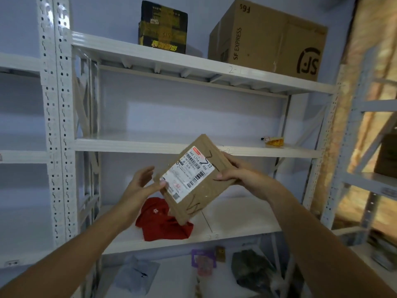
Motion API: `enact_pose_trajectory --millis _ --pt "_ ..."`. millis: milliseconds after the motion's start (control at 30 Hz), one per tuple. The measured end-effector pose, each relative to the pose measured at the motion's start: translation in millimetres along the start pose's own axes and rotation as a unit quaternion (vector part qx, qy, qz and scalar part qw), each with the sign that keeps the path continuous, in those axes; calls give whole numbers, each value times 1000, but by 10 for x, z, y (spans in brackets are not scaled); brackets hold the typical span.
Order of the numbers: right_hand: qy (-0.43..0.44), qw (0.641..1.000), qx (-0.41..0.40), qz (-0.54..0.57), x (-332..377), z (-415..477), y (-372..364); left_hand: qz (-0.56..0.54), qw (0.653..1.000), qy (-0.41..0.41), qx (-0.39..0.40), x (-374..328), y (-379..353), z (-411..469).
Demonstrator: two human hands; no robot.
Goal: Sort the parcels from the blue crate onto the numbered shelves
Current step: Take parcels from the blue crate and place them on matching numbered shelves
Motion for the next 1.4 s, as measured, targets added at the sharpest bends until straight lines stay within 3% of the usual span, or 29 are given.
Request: enact_pose_trajectory --millis 100,200,300,433,667,833,1067,1300,1400 --pt "0 997 56 -53 193 -109 112 53 980 13 190 -83 -220 -11" --pt "2 995 60 -81 361 -205 178 22 956 54 289 -97 -503 -89" --pt "16 997 -30 -72 391 -293 317 -39 959 67 273 -27 -683 -84" --pt "9 983 -182 35 192 -584 443 -109 971 63 204 16 -847 -17" --pt "-78 960 -258 68 -169 -966 191 -98 977 49 185 -19 -1267 94" --pt "-91 940 -319 75 -276 -1164 288 -26 979 -9 202 -112 -1717 67" --pt "-85 910 -406 1 -324 -1539 514 -38 984 -20 173 -66 -2300 -100" --pt "-157 847 -501 -85 -574 -2123 753 -40 965 24 258 -21 -3070 -342" --pt "-190 816 -538 -87 -687 -2461 865 -24 957 4 288 -9 -3457 -442"
Point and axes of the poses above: each hand's wrist, its own z-axis towards the middle knuckle, its own y-axis out of the back of the hand, x = y × z, the point moved 6 cm from there along z, towards the middle knuckle, and after that the axes turned 4 degrees about -z, right-handed, at the moved point
